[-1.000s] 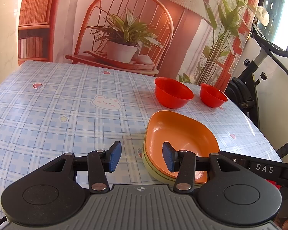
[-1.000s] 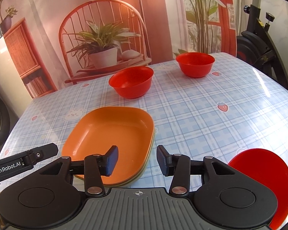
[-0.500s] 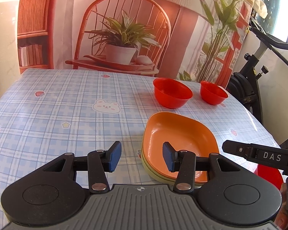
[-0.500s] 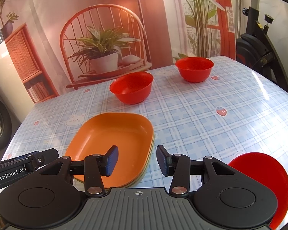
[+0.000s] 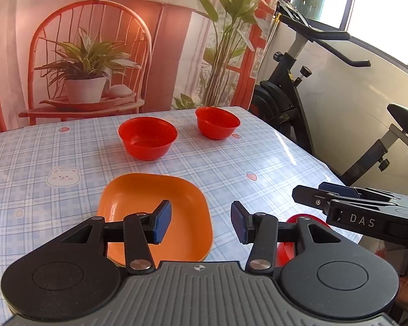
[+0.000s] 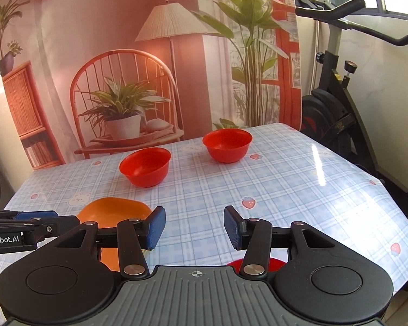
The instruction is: Organize plates and bowls
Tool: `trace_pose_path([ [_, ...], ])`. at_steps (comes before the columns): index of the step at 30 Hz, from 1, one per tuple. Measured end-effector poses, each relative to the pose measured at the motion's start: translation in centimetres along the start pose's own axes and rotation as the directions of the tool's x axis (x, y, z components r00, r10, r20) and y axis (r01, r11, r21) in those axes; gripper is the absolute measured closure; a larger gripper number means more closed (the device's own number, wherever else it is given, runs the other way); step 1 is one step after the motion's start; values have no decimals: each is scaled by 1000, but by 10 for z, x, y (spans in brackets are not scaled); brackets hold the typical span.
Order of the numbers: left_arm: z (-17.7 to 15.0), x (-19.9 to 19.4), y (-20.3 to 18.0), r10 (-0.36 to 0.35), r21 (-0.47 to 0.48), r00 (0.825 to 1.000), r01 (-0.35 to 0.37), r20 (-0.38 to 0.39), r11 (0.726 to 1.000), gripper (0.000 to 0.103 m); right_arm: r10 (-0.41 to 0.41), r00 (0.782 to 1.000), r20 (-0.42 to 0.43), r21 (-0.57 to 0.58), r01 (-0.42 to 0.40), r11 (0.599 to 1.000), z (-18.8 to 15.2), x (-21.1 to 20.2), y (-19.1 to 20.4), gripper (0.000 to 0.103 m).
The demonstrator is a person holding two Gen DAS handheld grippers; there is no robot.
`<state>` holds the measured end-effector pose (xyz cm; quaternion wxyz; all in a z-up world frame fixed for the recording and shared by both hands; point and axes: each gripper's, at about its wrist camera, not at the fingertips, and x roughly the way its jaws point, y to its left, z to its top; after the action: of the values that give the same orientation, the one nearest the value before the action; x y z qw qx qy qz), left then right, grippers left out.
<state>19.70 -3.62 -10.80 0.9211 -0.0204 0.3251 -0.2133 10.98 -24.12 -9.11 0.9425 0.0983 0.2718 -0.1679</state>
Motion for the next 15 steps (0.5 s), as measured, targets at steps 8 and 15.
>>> trace_pose_path([
  [8,-9,24,-42,-94,103,993,101,-70,990,53,-27,999,-47,28,28,999,-17,-6,-31,45],
  [15,-22,46,-58,-112,130,984,130,-138,983,53,-57,997,-61,72,61,996,-29,-11,-58,47],
])
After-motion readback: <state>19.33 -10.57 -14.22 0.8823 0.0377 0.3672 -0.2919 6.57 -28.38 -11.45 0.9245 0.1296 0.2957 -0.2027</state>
